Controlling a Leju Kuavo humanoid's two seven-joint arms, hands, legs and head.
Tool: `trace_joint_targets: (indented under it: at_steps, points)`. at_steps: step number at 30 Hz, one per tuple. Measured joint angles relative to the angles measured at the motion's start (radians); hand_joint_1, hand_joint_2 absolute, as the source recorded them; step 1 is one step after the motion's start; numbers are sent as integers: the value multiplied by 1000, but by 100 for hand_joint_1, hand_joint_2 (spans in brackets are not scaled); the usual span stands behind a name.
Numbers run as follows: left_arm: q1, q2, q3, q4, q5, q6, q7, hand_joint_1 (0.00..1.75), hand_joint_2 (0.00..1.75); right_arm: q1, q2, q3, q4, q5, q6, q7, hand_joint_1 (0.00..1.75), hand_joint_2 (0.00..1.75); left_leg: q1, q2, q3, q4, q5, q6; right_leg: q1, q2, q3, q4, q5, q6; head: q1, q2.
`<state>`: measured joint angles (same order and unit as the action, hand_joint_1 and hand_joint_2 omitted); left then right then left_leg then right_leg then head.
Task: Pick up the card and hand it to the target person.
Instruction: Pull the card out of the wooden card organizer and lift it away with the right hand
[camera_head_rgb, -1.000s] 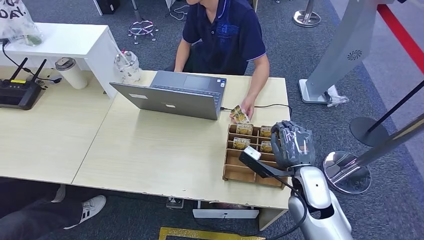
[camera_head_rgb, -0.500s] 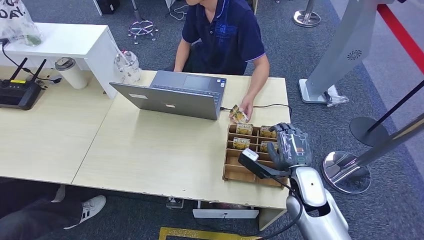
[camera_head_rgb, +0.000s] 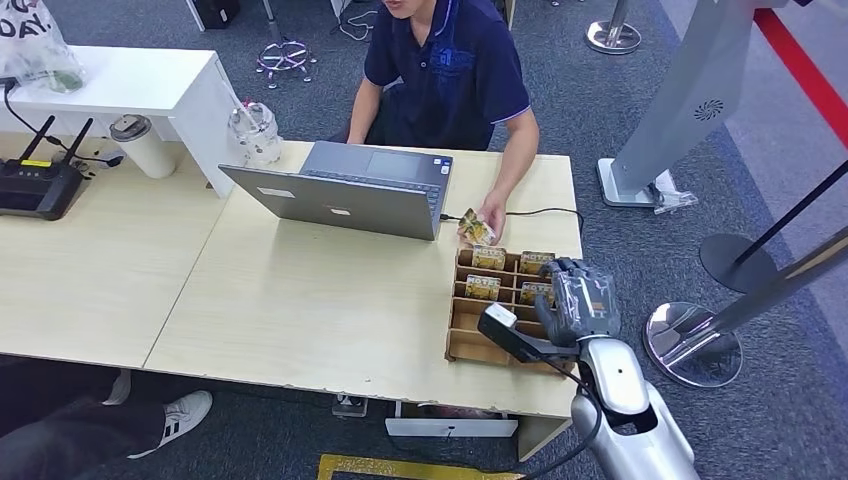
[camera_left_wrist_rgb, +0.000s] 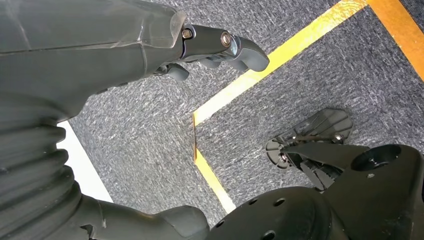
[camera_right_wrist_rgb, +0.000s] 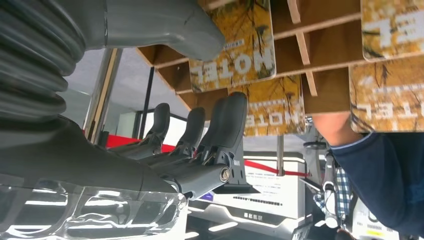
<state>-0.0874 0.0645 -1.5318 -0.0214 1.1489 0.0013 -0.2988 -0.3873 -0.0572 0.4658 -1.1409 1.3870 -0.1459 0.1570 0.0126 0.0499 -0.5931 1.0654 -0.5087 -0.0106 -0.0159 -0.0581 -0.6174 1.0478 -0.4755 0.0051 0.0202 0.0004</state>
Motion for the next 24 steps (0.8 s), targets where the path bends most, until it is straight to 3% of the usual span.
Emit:
trace_joint_targets:
  at_steps: [4,8,15,24]
  points:
    - [1,0,0,0,9,-4,0,0,175,-3,0,0,20,1,-13,0,110,175,0,0,0,0,0,0,0,0,0,0,0,0,0,0]
    - [2,0,0,0,13,-4,1,0,175,-8,0,0,36,2,-27,-1,135,175,0,0,0,0,0,0,0,0,0,0,0,0,0,0]
    - [2,0,-5,0,10,5,2,0,175,-1,0,0,44,5,-49,-7,159,175,0,0,1,0,0,0,0,0,1,0,0,0,0,0]
    - [3,-1,-8,0,8,14,2,0,175,11,-9,-11,-55,-4,-83,-11,165,175,0,0,1,0,0,0,0,0,1,0,0,0,0,0]
